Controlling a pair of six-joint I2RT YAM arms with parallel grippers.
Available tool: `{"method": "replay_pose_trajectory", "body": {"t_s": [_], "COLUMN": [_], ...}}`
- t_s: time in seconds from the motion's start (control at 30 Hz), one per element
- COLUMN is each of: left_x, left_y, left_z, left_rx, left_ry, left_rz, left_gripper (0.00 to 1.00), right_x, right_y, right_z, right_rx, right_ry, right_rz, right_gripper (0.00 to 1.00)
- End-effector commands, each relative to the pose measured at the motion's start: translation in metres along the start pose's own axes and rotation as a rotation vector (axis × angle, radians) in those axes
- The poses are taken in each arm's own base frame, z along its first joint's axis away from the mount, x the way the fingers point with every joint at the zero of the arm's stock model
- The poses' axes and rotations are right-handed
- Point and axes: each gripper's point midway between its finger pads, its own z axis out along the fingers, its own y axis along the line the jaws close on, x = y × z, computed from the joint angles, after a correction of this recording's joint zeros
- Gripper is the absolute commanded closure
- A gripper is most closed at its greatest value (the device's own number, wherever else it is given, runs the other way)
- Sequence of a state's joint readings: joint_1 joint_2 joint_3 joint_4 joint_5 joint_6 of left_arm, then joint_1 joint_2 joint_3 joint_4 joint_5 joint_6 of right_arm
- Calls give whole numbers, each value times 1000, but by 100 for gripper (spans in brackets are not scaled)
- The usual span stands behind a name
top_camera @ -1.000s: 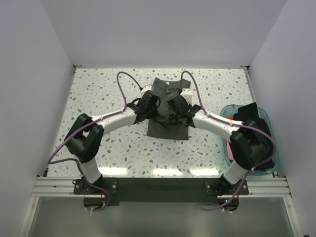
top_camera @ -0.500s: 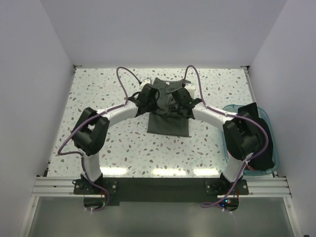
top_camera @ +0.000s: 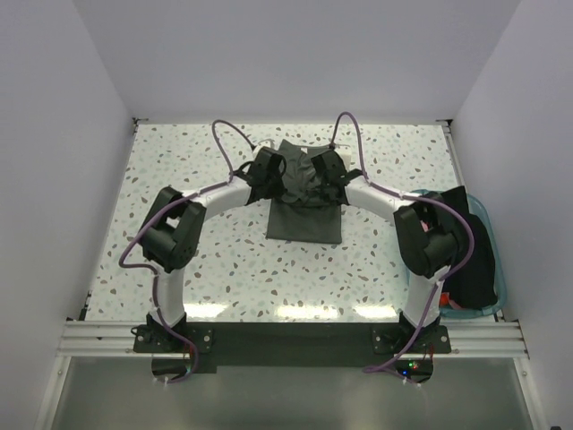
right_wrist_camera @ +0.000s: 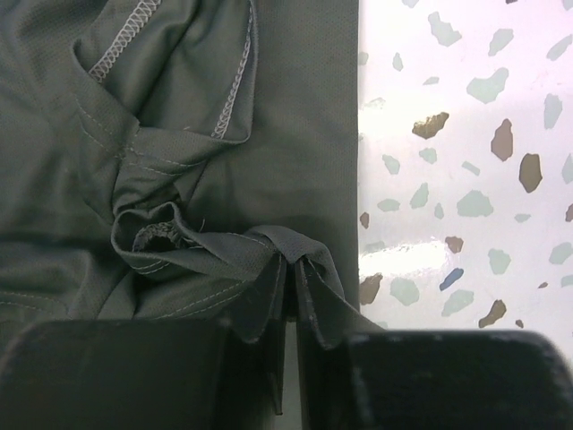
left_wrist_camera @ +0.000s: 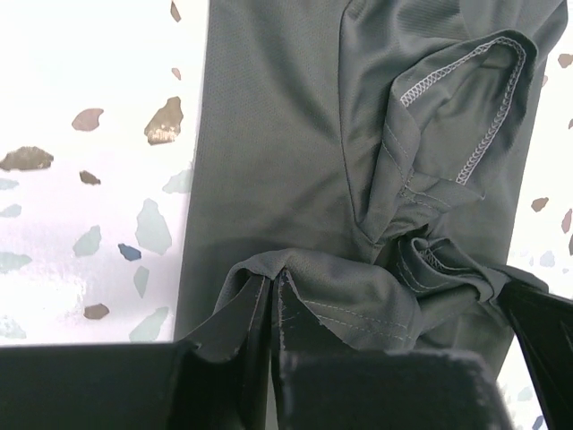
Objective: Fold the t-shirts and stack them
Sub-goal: Fold the tshirt
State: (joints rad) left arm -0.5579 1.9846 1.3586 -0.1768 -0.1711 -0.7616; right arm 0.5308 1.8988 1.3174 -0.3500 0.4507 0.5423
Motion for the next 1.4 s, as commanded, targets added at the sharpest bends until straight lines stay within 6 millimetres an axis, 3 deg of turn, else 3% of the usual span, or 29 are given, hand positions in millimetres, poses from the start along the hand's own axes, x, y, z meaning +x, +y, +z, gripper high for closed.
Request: {"method": "replay_pose_trajectory", "body": {"t_s": [0.0,0.03,0.07,0.13,0.17,0.27,0.37,0.4,0.47,0.53,0.67,0.73,0.93,1.17,1.37], "left_x": [-31,-31,-34,-44,-50,-73,-75,-77,-59,-35,1,18,48,47,31], "left_y": [-19,-21,-21,-26,-26,-27,-18,-19,-12,-1,-5,-13,-31,-38,-40], "left_z": [3,3,3,-3,-6,-20,-34,-43,-46,-50,-56,-54,-37,-10,3], "left_rx": [98,111,127,175,191,212,192,200,193,166,176,190,202,181,155], "left_ry": [-66,-67,-67,-93,-100,-165,-177,-185,-151,-93,-34,-7,60,81,61], "left_rz": [3,5,4,14,13,25,31,26,28,37,57,65,98,107,114], "left_gripper": [86,79,62,47,37,31,32,33,44,54,76,81,84,80,75], "right_x": [-22,-23,-23,-32,-35,-49,-52,-42,-38,-19,5,17,31,30,20], "right_y": [5,5,4,3,1,-1,-5,-3,-3,-2,4,7,18,29,34], "right_z": [1,1,1,-4,-6,-21,-36,-37,-49,-52,-56,-50,-33,-11,-2], "right_rx": [-14,-16,-13,-17,-15,-21,-37,-57,-86,-101,-134,-140,-152,-131,-108], "right_ry": [-38,-36,-33,-45,-50,-71,-75,-52,-58,-38,-12,15,58,81,66], "right_rz": [11,10,8,10,8,9,14,7,15,-3,-12,-22,-32,-55,-52], "right_gripper": [89,81,67,53,39,33,34,36,40,49,64,69,74,75,75]}}
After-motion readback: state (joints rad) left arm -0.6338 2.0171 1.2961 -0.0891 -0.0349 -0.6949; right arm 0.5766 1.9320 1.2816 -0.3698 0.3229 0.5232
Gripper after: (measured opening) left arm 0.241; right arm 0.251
